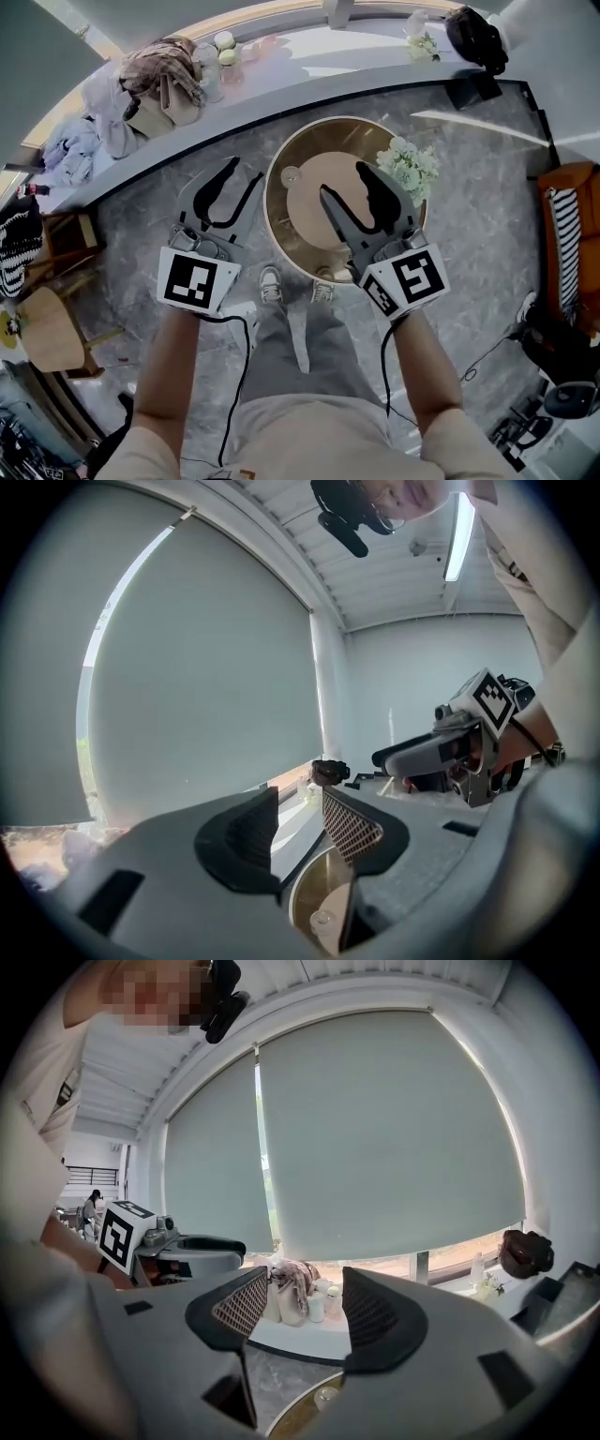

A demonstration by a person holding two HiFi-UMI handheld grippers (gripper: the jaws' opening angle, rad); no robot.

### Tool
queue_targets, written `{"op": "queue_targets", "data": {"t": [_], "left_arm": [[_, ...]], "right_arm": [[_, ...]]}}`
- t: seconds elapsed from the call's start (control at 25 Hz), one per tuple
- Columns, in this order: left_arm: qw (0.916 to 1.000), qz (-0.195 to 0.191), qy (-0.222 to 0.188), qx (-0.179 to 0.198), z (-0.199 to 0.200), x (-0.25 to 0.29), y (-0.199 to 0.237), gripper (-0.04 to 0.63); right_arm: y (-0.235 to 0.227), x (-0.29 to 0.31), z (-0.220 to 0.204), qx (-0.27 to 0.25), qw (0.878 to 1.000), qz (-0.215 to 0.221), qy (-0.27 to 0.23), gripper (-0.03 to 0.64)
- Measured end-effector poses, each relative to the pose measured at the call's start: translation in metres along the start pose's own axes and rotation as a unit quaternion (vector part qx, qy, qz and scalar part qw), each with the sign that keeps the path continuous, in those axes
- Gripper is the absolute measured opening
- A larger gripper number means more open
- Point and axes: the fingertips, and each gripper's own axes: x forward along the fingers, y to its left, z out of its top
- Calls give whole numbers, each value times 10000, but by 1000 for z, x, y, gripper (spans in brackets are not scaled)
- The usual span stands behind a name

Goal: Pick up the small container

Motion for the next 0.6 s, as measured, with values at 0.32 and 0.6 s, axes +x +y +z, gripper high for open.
{"op": "queue_targets", "data": {"t": [0.32,0.6], "left_arm": [[9976,-464,503,140,-110,51,-2,163],[9930,-756,911,59,-210,91,-14,237]], "right_arm": [[-27,54,-71,-65,9994,67,336,230],[-42,95,-149,-20,9983,171,565,230]]}}
